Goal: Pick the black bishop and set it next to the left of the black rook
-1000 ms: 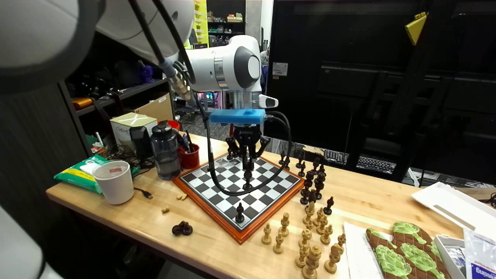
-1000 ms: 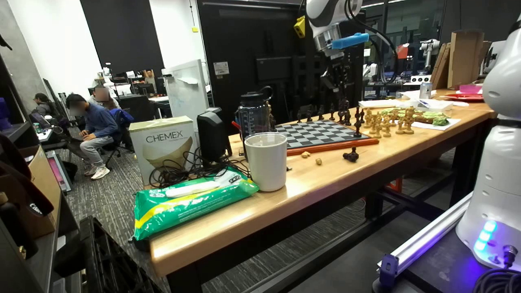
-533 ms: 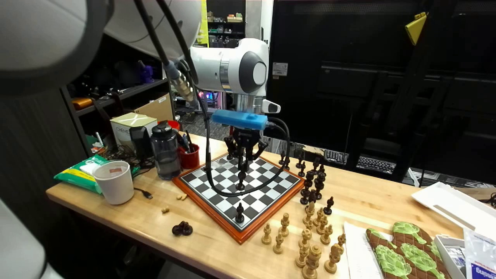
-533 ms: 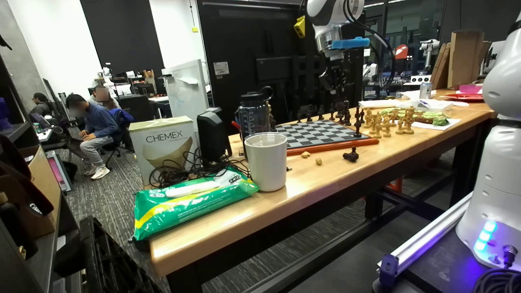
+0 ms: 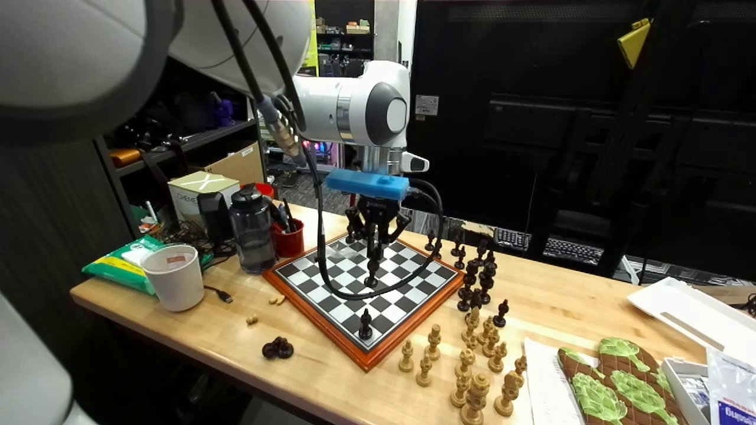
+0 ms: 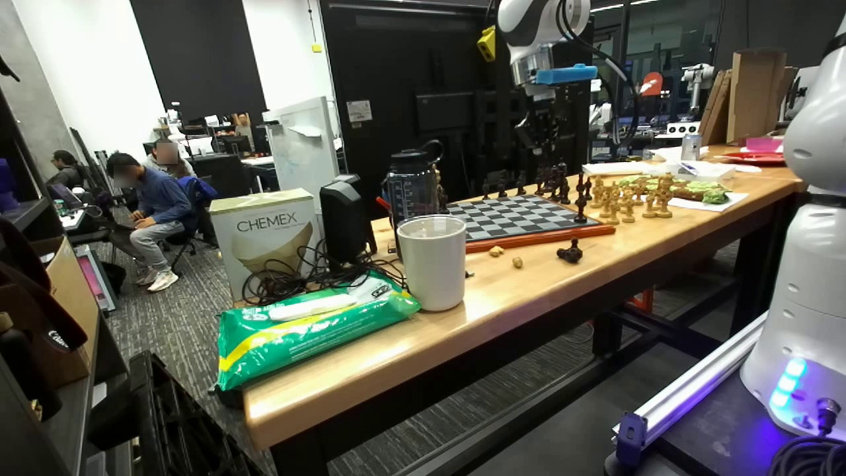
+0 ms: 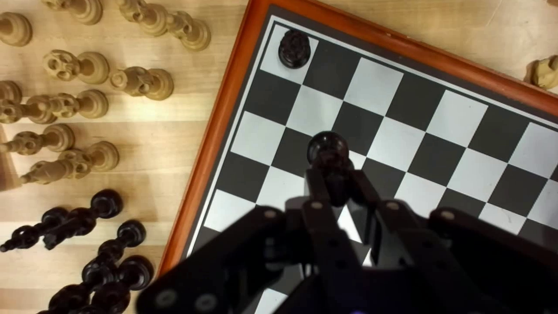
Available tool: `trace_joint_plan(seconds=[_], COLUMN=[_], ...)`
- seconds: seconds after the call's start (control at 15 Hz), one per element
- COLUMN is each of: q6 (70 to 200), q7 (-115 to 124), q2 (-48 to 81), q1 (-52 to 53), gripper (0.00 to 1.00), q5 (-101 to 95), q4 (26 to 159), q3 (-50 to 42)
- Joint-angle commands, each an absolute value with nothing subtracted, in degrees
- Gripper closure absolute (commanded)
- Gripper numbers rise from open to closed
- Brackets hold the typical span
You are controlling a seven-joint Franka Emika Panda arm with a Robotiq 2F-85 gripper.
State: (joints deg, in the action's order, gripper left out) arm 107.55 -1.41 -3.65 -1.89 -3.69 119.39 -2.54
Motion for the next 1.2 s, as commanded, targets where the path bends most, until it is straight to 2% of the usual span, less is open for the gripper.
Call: trace_joint_plan(seconds=[0.0, 0.53, 0.6, 1.13], q6=[108.40, 107.09, 107.82, 107.79], q7=[-0.20, -0.95, -1.08, -1.08], q2=[-3.88, -2.92, -2.98, -2.63], q1=[-2.01, -2.05, -2.01, -2.01], gripper=[0.95, 0.95, 0.81, 0.81], q5=[-4.91, -3.96, -3.94, -3.94], q4=[119.64, 118.67, 119.22, 119.13], q3=[-2.30, -2.44, -2.41, -2.41])
